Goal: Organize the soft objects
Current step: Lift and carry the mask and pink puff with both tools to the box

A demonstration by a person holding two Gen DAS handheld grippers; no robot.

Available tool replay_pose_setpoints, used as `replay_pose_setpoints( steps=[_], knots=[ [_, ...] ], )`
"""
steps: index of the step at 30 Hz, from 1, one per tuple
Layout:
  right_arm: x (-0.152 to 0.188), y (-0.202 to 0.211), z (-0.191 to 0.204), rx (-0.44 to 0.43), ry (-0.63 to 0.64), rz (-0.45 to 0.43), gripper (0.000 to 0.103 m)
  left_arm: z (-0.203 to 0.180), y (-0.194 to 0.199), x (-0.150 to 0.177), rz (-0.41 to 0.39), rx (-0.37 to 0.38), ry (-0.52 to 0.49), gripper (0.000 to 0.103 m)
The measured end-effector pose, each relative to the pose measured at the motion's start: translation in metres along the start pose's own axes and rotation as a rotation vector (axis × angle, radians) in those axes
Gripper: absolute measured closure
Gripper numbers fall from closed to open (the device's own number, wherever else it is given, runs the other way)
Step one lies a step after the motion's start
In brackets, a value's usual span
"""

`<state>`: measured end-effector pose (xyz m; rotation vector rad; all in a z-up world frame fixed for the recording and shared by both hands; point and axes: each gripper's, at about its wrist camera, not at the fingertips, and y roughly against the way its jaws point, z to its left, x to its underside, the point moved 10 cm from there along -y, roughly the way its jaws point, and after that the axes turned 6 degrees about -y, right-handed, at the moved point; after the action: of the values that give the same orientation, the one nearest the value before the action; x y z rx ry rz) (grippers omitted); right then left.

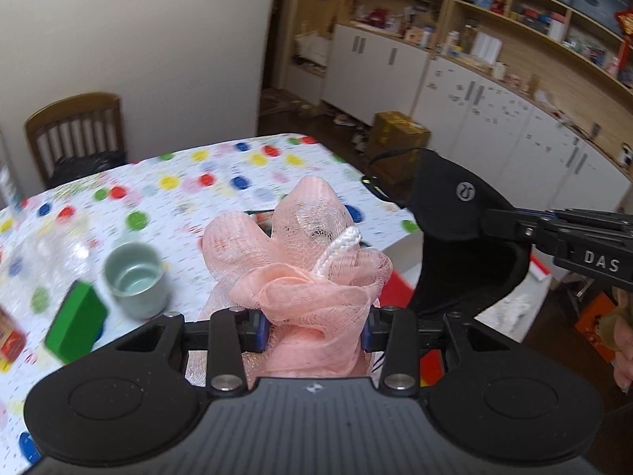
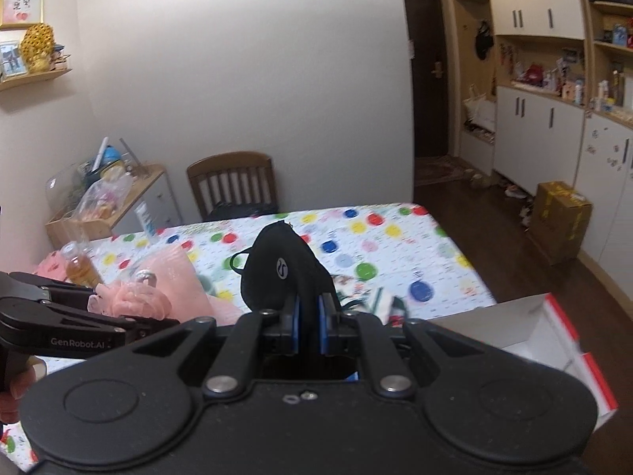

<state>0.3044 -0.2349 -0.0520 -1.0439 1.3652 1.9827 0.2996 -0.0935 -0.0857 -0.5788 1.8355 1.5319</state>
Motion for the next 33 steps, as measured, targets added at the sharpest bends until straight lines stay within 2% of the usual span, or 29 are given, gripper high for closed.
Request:
replay_pose_setpoints(
  steps=[11,16,22,33],
  knots=[
    [-0.020,0.023,-0.075,0.156,-0.034,-0.075,0.095,-0.083,-0.031,-0.037,-0.006,0.112,-0.103,0.064],
    [-0.018,0.026,-0.118,0.246,-0.064,-0.092,0.095,-0.113,-0.056,-0.049,0.006,0.150,-0.138,0.064],
    [-0.008,0.010,-0.160,0.348,-0.071,-0.066,0.095,-0.143,-0.092,-0.054,0.027,0.178,-0.169,0.064],
    [0.023,-0.028,-0.208,0.416,-0.122,-0.001,0.095,-0.176,-0.160,-0.049,0.090,0.162,-0.229,0.064]
  ],
)
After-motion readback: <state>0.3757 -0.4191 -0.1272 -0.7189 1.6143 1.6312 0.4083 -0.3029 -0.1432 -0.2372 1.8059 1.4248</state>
